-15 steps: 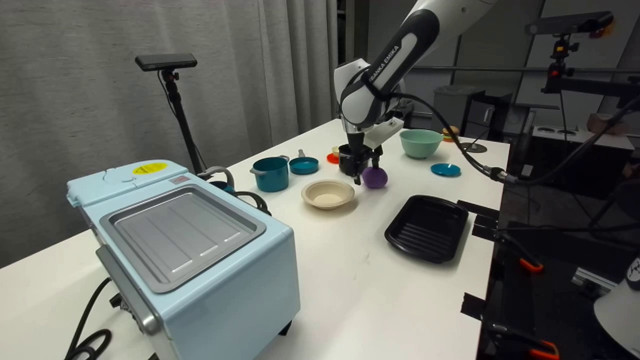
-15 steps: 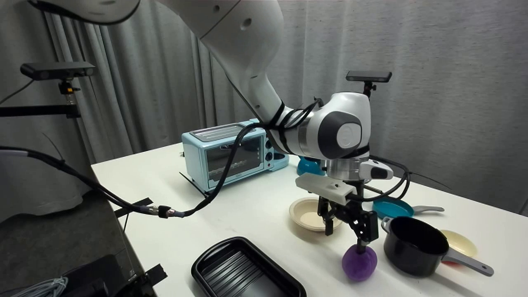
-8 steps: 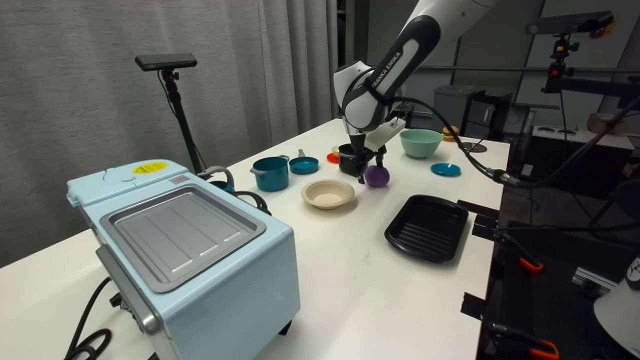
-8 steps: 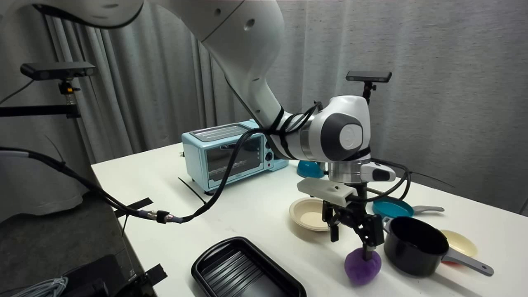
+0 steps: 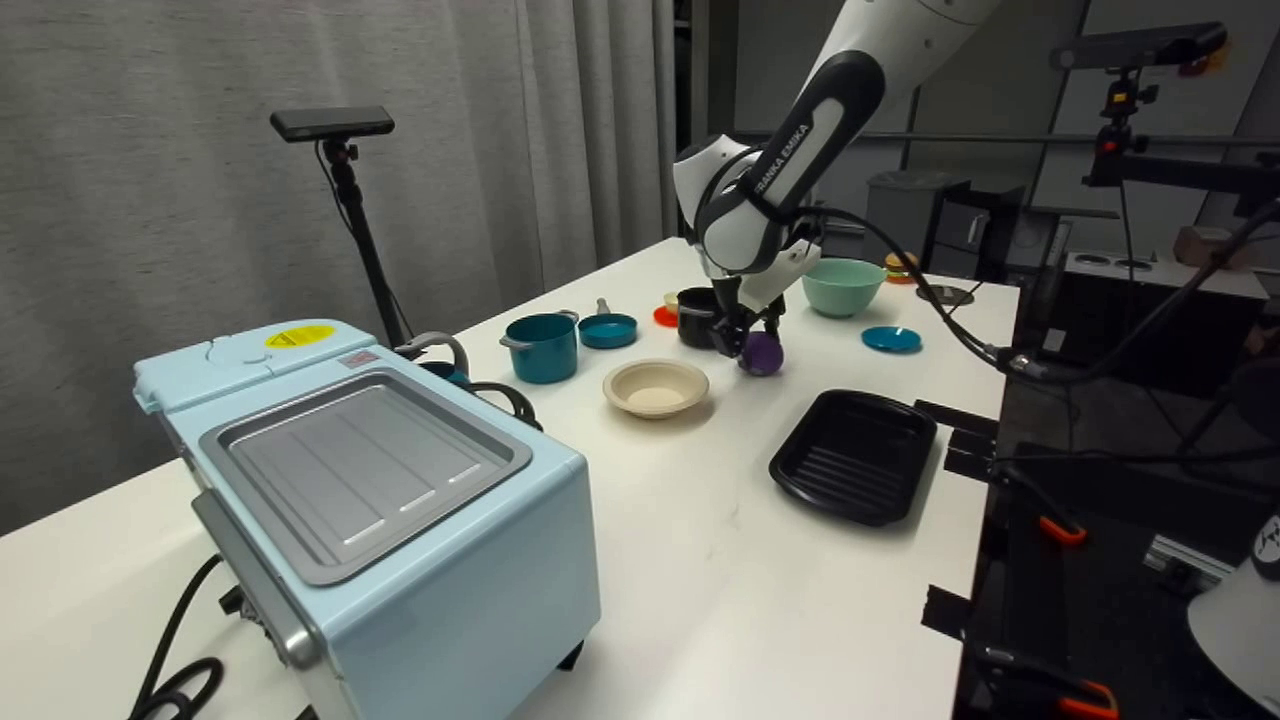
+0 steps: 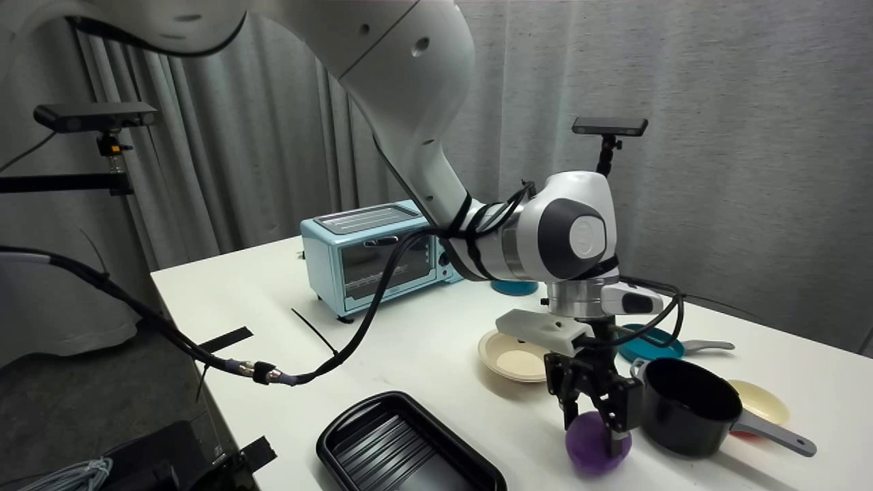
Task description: Pick up the purple toy from the table, put it in the bowl, put it back on the table and then put it back in the bowl.
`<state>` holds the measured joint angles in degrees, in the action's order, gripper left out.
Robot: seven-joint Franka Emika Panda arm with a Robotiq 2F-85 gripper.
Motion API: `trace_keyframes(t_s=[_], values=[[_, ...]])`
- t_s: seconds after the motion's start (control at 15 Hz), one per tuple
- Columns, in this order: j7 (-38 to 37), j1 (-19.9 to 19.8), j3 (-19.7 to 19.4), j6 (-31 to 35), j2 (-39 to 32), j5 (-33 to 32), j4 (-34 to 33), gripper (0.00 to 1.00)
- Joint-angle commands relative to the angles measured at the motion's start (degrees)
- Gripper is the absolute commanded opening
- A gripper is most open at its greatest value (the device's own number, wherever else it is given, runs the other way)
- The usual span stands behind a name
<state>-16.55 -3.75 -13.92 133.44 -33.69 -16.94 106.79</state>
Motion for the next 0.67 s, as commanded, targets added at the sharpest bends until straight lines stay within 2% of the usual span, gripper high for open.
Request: trace_keyframes(t_s=[0.0,0.27,0.4,0.53,0.6], values=[[-2.06,1.07,-1.09,0.61,-0.26,-0.90,-0.07,0.42],[-1.09,1.29,-0.18,0.47,3.23,-0.12,1.36,0.15],[-0.31,1.42,0.29,0.63,5.57,0.10,1.81,0.05],[0.20,1.71,1.12,0.80,8.42,0.61,2.29,0.06],[0.48,1.84,1.69,0.91,10.05,0.96,2.57,0.04]])
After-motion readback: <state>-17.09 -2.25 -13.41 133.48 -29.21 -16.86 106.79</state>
